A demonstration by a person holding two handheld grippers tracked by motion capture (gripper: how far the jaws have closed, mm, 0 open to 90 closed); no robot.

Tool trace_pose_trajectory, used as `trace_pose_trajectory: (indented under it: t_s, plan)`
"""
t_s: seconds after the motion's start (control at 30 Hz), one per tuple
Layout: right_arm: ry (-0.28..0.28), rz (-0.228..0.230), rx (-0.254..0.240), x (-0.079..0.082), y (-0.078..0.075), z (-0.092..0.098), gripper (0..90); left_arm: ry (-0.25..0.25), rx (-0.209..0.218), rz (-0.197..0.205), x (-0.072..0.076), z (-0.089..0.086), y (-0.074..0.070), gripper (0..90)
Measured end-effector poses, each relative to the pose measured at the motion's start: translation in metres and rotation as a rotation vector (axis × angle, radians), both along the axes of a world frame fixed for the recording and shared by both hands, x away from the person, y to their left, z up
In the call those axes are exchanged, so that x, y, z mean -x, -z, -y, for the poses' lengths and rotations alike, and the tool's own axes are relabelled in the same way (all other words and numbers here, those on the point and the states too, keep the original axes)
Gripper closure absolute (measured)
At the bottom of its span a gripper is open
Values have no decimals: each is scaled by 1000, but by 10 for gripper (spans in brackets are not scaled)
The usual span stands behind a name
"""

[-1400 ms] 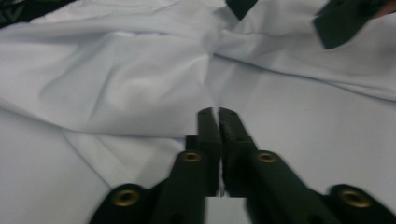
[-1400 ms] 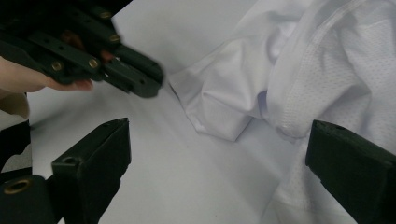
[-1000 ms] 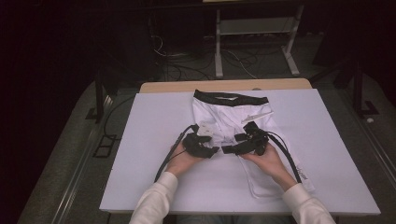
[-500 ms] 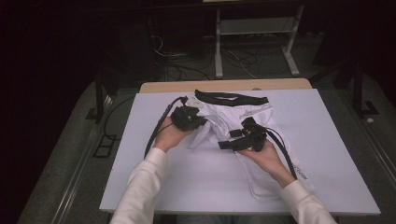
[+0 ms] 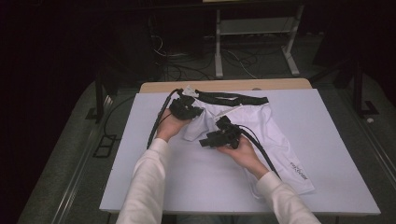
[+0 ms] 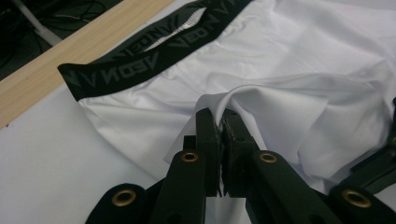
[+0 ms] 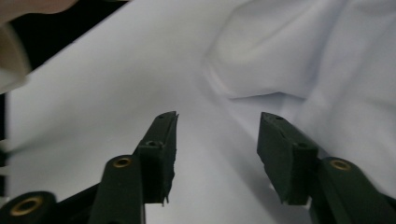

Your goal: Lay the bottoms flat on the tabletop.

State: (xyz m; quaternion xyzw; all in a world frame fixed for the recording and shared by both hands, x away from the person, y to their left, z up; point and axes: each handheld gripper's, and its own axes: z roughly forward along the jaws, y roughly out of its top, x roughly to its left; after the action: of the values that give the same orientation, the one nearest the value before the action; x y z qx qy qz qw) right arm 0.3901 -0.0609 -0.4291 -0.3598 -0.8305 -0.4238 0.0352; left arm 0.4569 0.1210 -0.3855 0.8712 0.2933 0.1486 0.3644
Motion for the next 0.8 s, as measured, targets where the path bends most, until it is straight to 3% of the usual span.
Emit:
trace_pose_trajectory:
  t_s: [0.17, 0.37, 0.5, 0.63, 0.8]
  plan:
    - [49, -20, 16, -16, 10, -2, 550, -25, 17, -8, -13, 1, 12, 863]
    - [72, -30, 38, -23, 20, -2, 587, -56, 36, -27, -26, 4, 27, 863]
    - [82, 1, 103, -25, 26, -3, 602, -66, 42, -35, -29, 7, 33, 861]
    - [82, 10, 115, -24, 26, -4, 597, -76, 53, -51, -30, 5, 35, 839]
    - [100, 73, 192, -17, 24, -11, 682, -93, 64, -74, -25, -5, 31, 708]
